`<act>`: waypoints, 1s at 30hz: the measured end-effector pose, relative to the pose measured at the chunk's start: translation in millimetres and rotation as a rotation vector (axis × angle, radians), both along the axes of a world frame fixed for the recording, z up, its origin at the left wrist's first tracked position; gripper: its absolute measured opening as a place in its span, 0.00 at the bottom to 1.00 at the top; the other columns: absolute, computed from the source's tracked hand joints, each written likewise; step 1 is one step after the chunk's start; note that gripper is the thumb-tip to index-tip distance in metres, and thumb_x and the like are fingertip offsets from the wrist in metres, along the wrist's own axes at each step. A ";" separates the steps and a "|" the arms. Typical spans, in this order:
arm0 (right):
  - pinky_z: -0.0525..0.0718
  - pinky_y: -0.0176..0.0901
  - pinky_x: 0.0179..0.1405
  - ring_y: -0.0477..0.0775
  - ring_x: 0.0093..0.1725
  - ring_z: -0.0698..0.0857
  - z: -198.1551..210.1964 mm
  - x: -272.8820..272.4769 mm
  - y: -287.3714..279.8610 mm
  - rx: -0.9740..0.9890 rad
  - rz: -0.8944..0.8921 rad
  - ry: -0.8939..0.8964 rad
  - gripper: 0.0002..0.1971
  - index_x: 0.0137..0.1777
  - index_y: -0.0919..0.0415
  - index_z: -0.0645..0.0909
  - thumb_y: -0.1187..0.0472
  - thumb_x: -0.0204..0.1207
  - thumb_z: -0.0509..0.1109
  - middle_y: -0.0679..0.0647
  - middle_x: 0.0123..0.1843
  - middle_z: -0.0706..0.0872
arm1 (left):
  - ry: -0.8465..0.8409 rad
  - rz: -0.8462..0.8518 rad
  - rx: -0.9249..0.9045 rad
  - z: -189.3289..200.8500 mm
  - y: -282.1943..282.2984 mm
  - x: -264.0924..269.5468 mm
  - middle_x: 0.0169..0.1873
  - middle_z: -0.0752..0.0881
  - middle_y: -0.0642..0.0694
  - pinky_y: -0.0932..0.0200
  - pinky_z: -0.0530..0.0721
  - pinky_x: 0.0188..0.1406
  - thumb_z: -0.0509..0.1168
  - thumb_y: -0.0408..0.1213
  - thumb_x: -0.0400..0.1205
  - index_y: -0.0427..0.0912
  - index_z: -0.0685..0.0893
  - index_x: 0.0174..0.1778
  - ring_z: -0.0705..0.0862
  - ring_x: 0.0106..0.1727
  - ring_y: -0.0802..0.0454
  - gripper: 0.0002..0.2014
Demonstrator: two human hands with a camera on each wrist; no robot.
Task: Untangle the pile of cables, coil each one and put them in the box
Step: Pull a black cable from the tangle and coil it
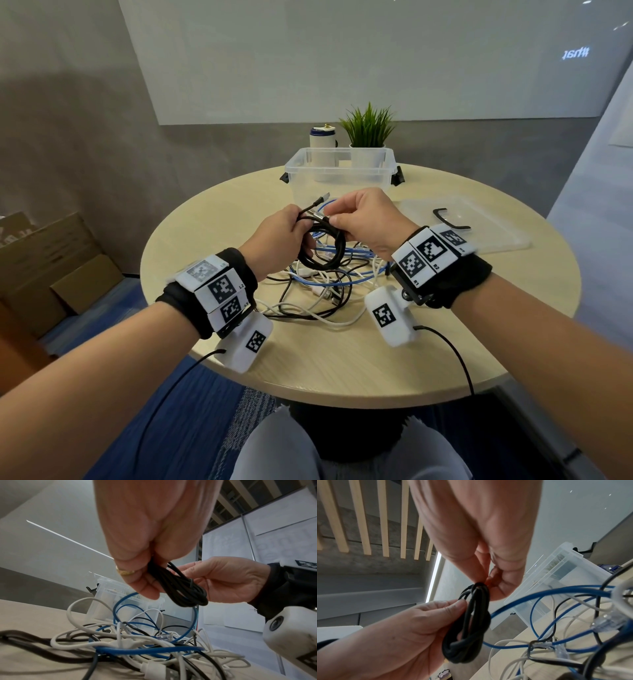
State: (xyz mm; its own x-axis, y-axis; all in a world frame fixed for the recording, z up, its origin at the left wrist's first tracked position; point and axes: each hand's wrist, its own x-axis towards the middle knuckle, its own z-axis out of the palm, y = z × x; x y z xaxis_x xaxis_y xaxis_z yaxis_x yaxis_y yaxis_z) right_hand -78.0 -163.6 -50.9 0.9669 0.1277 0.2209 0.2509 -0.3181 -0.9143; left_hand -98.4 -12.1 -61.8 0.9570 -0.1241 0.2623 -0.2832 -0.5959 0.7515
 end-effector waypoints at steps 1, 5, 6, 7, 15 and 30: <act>0.88 0.50 0.51 0.60 0.49 0.88 -0.4 0.4 -0.3 -0.023 0.010 -0.006 0.08 0.47 0.63 0.86 0.74 0.75 0.69 0.63 0.48 0.89 | -0.008 0.006 0.005 -0.5 -0.8 -0.1 0.32 0.85 0.48 0.59 0.82 0.33 0.52 0.36 0.88 0.44 0.72 0.43 0.82 0.28 0.56 0.09; 0.87 0.47 0.54 0.57 0.48 0.87 -0.2 0.1 0.1 -0.084 0.050 -0.038 0.11 0.50 0.67 0.88 0.76 0.75 0.66 0.63 0.47 0.90 | -0.042 0.047 -0.016 -0.4 -4.1 -0.7 0.31 0.85 0.46 0.54 0.81 0.32 0.52 0.38 0.88 0.43 0.71 0.43 0.81 0.30 0.51 0.09; 0.87 0.48 0.54 0.57 0.48 0.87 0.9 -0.8 0.0 -0.084 0.064 -0.046 0.11 0.48 0.66 0.88 0.77 0.75 0.66 0.63 0.46 0.90 | -0.048 0.058 -0.028 -0.1 -5.0 -1.0 0.31 0.85 0.46 0.53 0.81 0.32 0.53 0.39 0.88 0.41 0.71 0.45 0.81 0.30 0.50 0.08; 0.87 0.49 0.54 0.56 0.47 0.87 2.2 -2.1 -0.6 -0.079 0.081 -0.053 0.13 0.45 0.64 0.88 0.78 0.74 0.65 0.62 0.45 0.90 | -0.054 0.068 -0.041 -0.3 -5.9 -0.9 0.30 0.85 0.46 0.54 0.80 0.31 0.53 0.39 0.88 0.40 0.71 0.47 0.80 0.30 0.50 0.08; 0.86 0.39 0.47 0.51 0.45 0.85 2.1 -4.5 -4.8 0.004 0.147 -0.033 0.14 0.49 0.62 0.84 0.80 0.75 0.65 0.60 0.46 0.87 | -0.002 0.019 -0.097 -1.2 -3.6 1.5 0.30 0.83 0.46 0.51 0.81 0.34 0.53 0.39 0.88 0.47 0.74 0.45 0.82 0.32 0.46 0.08; 0.86 0.46 0.29 0.51 0.39 0.84 10.5 -9.2 -13.6 0.159 0.264 0.151 0.14 0.49 0.57 0.79 0.77 0.73 0.70 0.54 0.41 0.82 | 0.374 -0.154 -0.562 18.2 0.6 -7.3 0.31 0.84 0.41 0.59 0.83 0.32 0.56 0.31 0.86 0.41 0.76 0.42 0.84 0.29 0.51 0.08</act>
State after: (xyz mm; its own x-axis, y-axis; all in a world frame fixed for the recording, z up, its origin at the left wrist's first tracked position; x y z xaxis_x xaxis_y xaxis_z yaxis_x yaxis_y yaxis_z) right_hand -87.2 -177.1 -40.4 0.9285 0.3531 0.1154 0.1640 -0.1107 -0.9802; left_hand -105.7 -11.5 -43.6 0.9780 -0.2077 -0.0174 0.0047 -0.0615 0.9981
